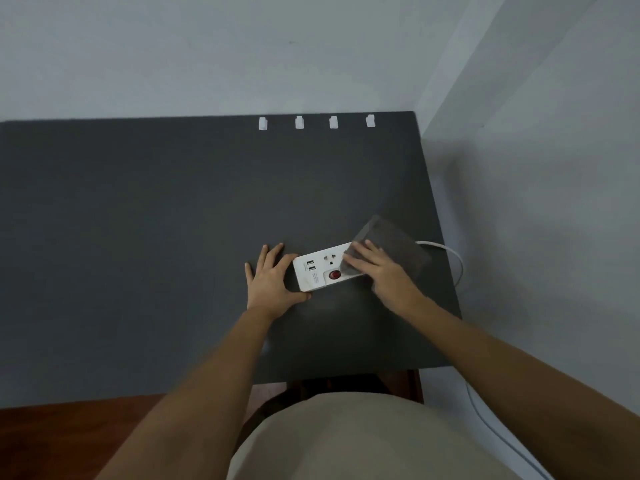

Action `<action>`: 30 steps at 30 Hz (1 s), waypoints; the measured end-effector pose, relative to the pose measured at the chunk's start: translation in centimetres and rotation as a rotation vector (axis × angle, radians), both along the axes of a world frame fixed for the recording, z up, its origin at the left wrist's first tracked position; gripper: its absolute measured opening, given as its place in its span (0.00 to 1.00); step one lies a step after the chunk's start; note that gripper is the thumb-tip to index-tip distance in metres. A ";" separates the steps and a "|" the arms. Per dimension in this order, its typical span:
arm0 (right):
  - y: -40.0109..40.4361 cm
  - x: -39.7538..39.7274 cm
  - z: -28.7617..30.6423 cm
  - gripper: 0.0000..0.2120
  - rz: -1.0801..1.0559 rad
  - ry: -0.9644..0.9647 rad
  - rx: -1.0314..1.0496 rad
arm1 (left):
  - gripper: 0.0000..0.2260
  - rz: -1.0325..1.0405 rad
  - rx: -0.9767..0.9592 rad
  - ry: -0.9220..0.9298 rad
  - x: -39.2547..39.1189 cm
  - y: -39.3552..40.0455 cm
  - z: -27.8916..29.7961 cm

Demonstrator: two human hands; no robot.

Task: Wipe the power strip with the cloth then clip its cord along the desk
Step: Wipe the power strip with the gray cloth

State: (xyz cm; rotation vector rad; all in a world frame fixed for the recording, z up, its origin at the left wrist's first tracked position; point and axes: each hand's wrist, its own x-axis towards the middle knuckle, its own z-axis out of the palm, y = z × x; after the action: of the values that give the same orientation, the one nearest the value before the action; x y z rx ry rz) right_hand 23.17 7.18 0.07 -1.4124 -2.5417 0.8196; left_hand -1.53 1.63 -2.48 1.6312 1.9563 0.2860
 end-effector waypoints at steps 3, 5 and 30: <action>2.3 5.9 -0.2 0.39 -0.441 -0.057 -0.041 | 0.36 0.001 -0.002 -0.003 0.1 0.1 0.1; 3.3 9.4 0.6 0.36 -0.659 -0.117 -0.094 | 0.36 -0.002 -0.004 -0.009 0.2 -0.2 0.0; -0.3 -0.2 2.0 0.19 -0.322 -0.040 0.039 | 0.28 0.007 0.165 -0.023 2.5 1.0 3.7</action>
State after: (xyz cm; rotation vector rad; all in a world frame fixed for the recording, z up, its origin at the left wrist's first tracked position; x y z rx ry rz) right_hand 22.93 6.93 2.10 -1.7762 -2.2541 0.6882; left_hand 0.98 2.66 1.18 1.7155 1.9654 0.4780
